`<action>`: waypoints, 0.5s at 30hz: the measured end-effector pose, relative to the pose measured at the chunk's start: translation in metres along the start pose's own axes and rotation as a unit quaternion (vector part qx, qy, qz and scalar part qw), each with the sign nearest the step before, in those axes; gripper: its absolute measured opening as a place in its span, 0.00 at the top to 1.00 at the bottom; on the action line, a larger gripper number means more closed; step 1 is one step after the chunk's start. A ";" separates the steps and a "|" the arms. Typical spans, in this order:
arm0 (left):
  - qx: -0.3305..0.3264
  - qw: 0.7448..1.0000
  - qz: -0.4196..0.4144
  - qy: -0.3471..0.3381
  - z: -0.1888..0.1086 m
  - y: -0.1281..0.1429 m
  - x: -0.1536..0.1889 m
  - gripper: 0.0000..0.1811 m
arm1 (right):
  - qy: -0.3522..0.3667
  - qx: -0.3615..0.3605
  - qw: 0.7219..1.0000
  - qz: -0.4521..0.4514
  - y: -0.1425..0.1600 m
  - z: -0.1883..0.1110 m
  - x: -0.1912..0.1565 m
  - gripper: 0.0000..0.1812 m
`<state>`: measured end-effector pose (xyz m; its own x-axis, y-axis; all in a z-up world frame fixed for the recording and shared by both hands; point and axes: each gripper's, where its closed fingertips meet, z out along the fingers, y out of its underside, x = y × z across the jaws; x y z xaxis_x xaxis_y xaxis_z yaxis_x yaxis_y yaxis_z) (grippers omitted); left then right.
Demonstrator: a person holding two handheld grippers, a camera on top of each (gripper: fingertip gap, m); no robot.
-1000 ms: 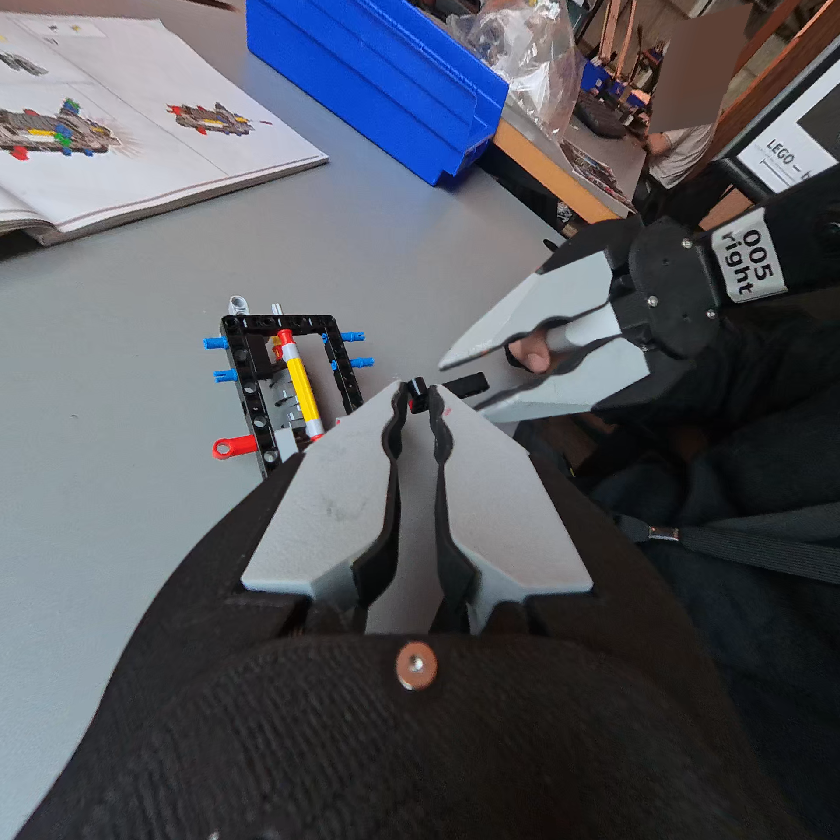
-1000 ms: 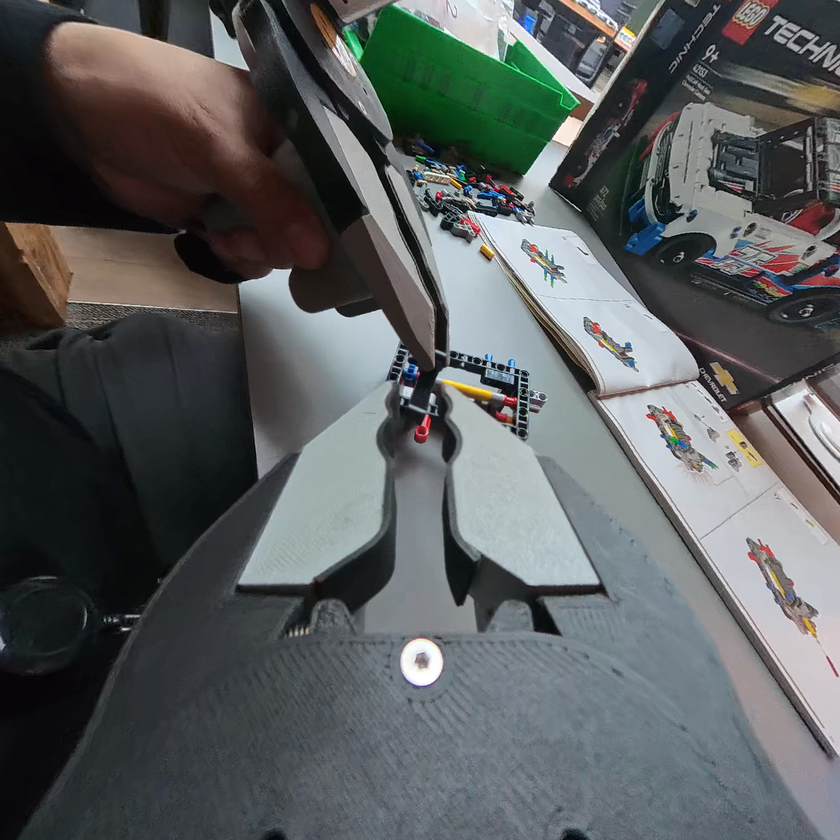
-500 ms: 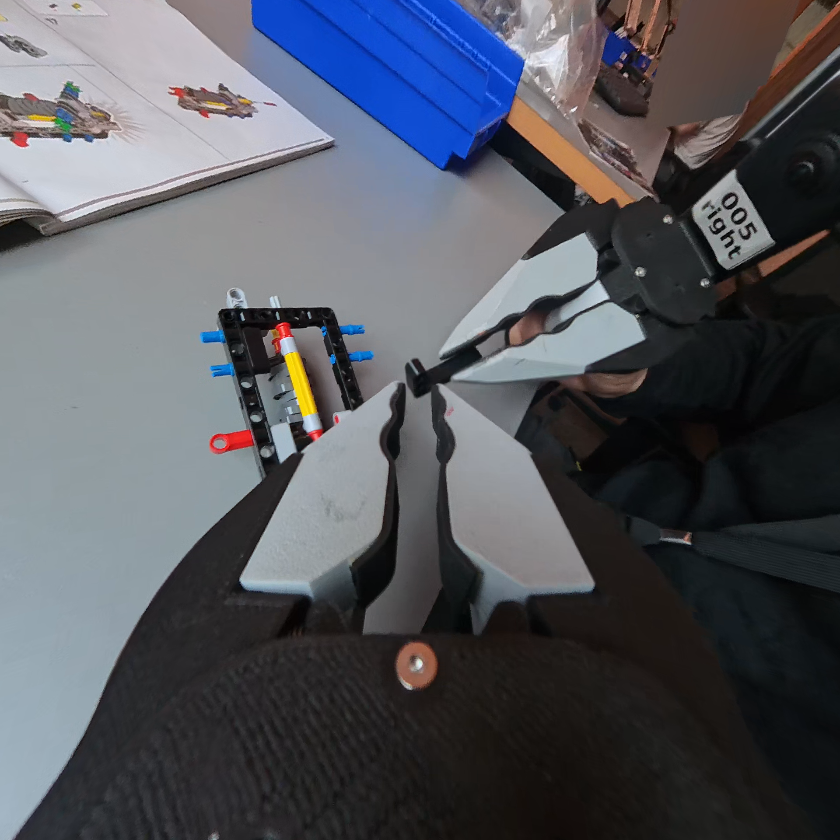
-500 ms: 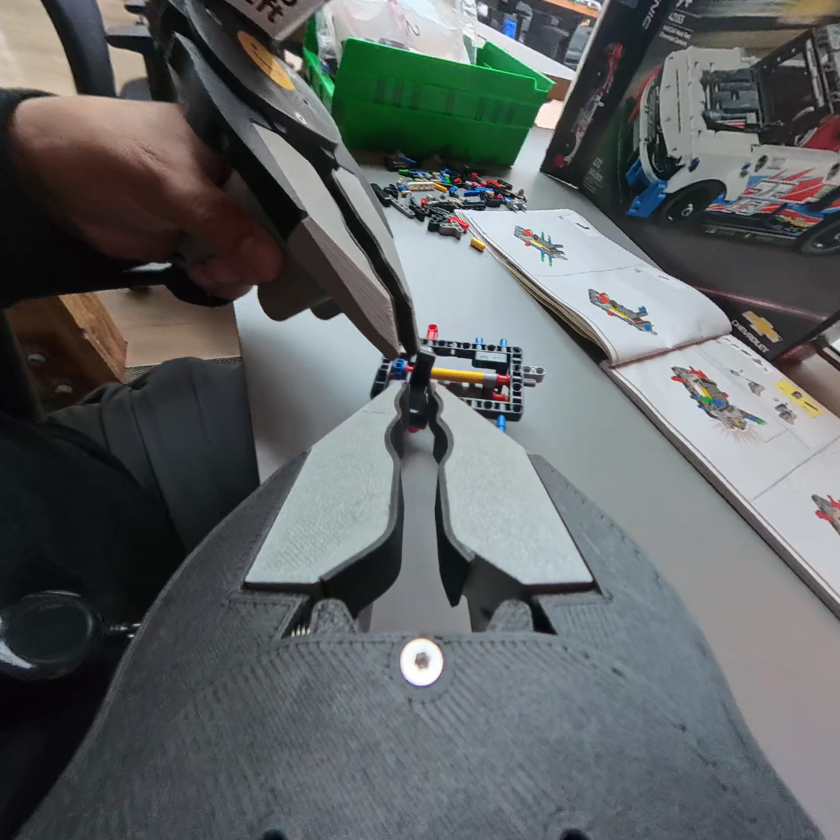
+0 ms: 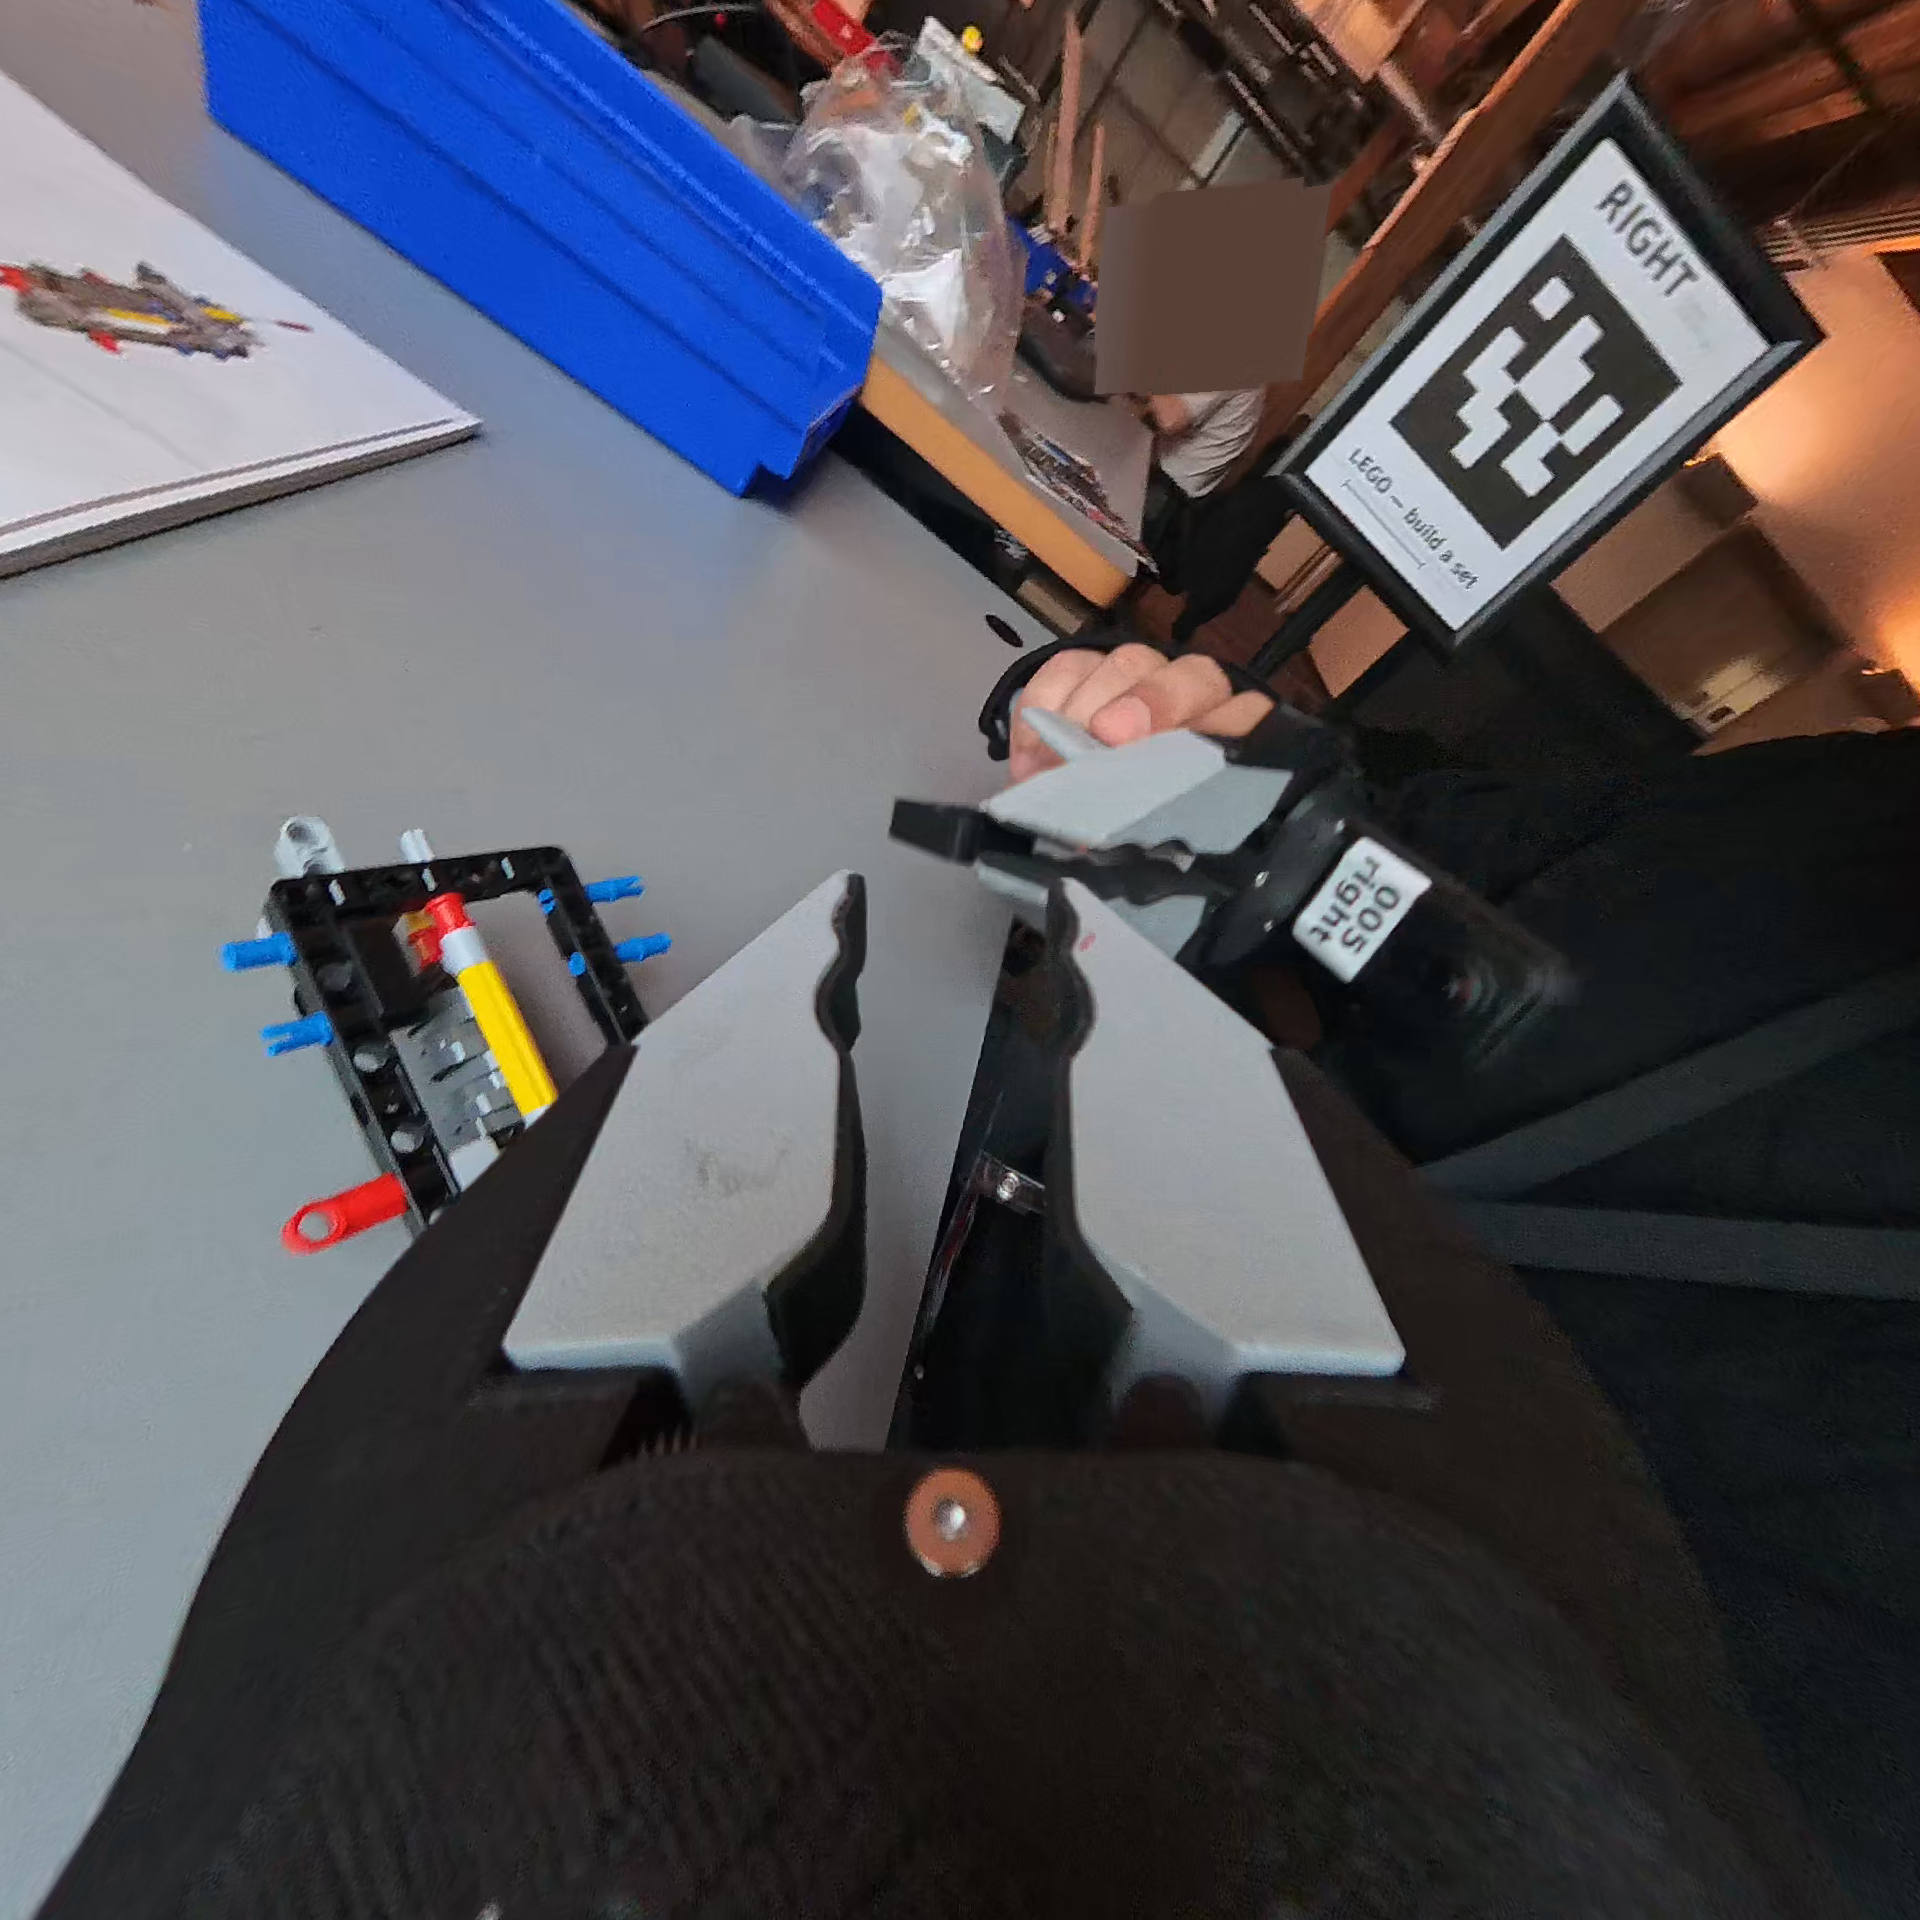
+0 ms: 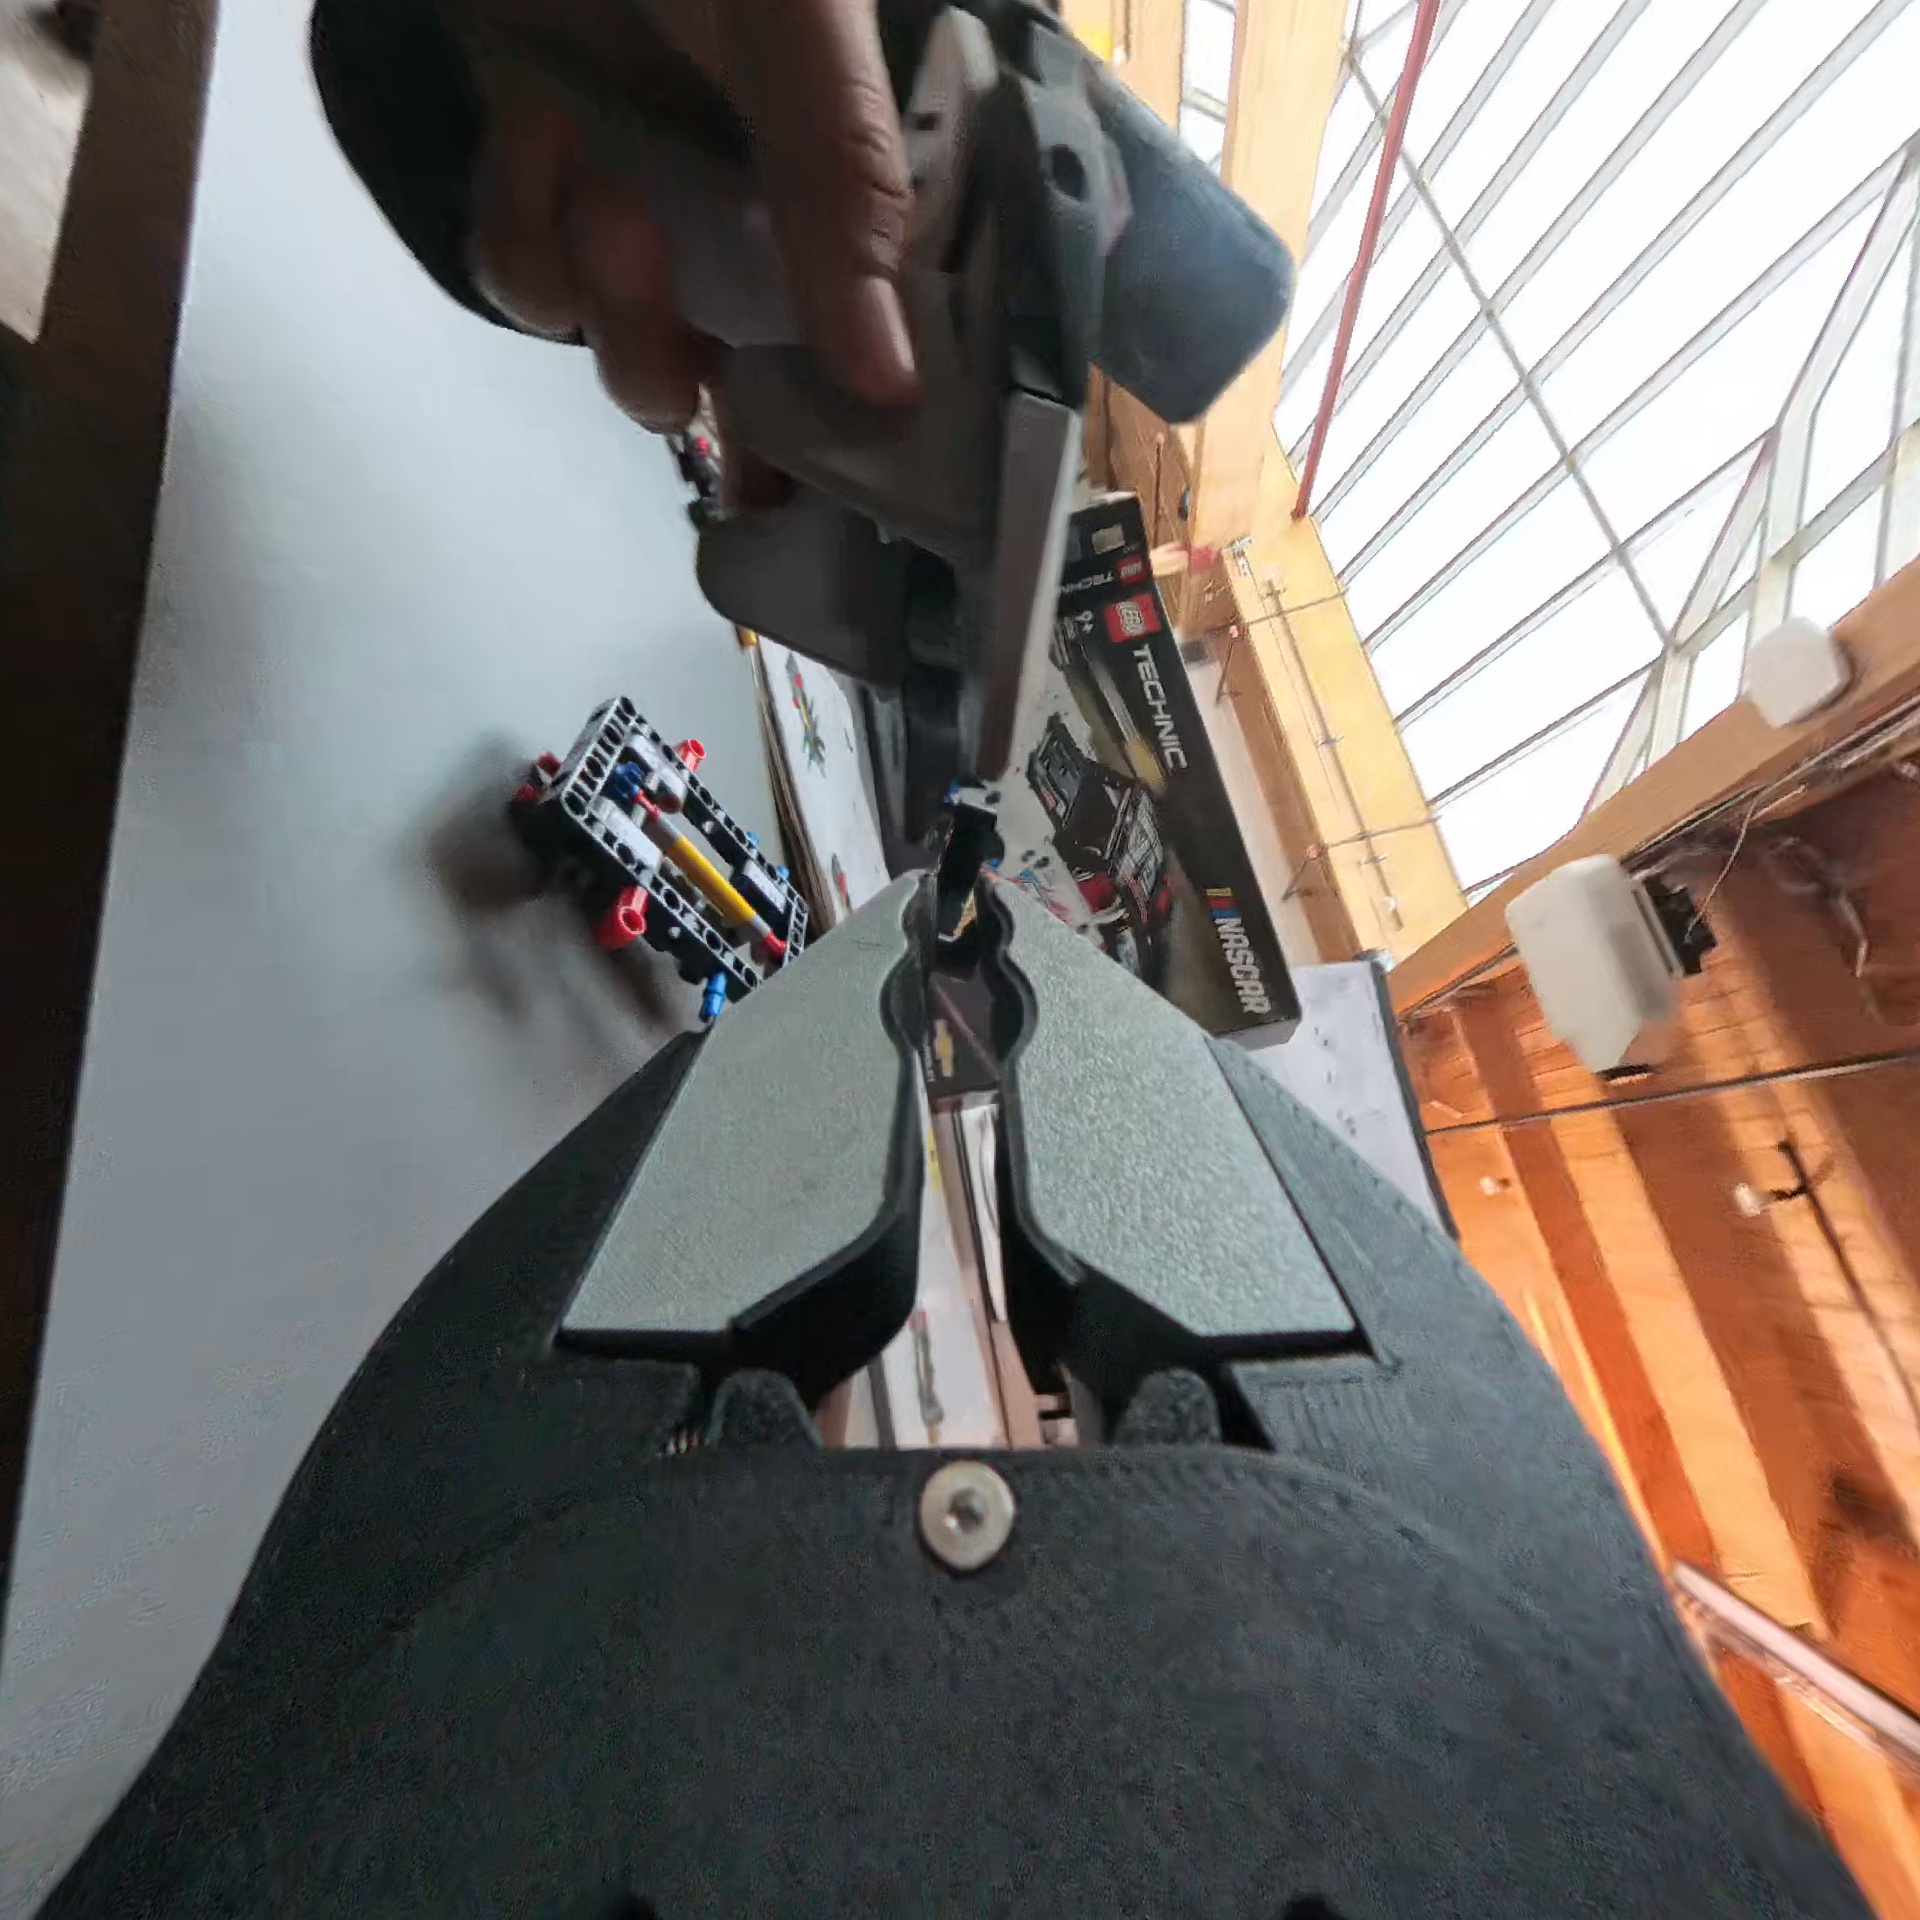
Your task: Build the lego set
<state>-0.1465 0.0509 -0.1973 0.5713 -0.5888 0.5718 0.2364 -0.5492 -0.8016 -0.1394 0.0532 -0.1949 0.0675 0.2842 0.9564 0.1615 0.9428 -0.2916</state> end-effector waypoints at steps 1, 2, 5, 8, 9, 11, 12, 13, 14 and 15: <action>0.000 1.000 0.008 0.007 0.002 -0.001 0.002 0.83 | -0.001 0.002 1.000 -0.019 -0.002 0.001 -0.003 0.98; -0.005 1.000 0.017 0.005 0.004 -0.001 0.001 0.85 | -0.003 0.002 1.000 -0.024 -0.003 0.001 -0.005 0.98; -0.009 0.999 0.039 -0.001 0.010 -0.002 0.001 0.88 | -0.009 0.008 1.000 -0.015 -0.004 -0.001 -0.006 0.98; -0.042 0.993 0.095 -0.052 0.013 0.004 -0.011 0.96 | -0.035 0.015 0.999 0.030 -0.006 -0.002 -0.010 0.97; -0.045 0.989 0.121 -0.067 0.014 0.004 -0.013 0.96 | -0.051 0.014 0.997 0.058 -0.004 -0.001 -0.012 0.97; -0.054 0.976 0.191 -0.095 0.013 0.004 -0.016 0.97 | -0.100 0.022 0.984 0.146 -0.004 -0.002 -0.017 0.95; -0.053 0.964 0.233 -0.118 0.011 0.001 -0.019 0.97 | -0.129 0.028 0.971 0.199 -0.003 -0.004 -0.018 0.93; -0.042 0.950 0.282 -0.125 0.008 -0.003 -0.016 0.97 | -0.155 0.038 0.954 0.252 -0.002 -0.006 -0.016 0.93; -0.024 0.931 0.340 -0.131 0.005 -0.008 -0.012 0.97 | -0.184 0.050 0.934 0.302 0.000 -0.008 -0.014 0.95; -0.011 0.902 0.404 -0.151 0.001 -0.012 -0.010 0.97 | -0.209 0.058 0.911 0.351 0.005 -0.010 -0.010 0.97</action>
<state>-0.1547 0.0641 -0.1935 0.7389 -0.6154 -0.2744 -0.3668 -0.0258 -0.9299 -0.1299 0.0531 -0.2062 -0.2705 0.8427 0.4655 0.1163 0.5086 -0.8531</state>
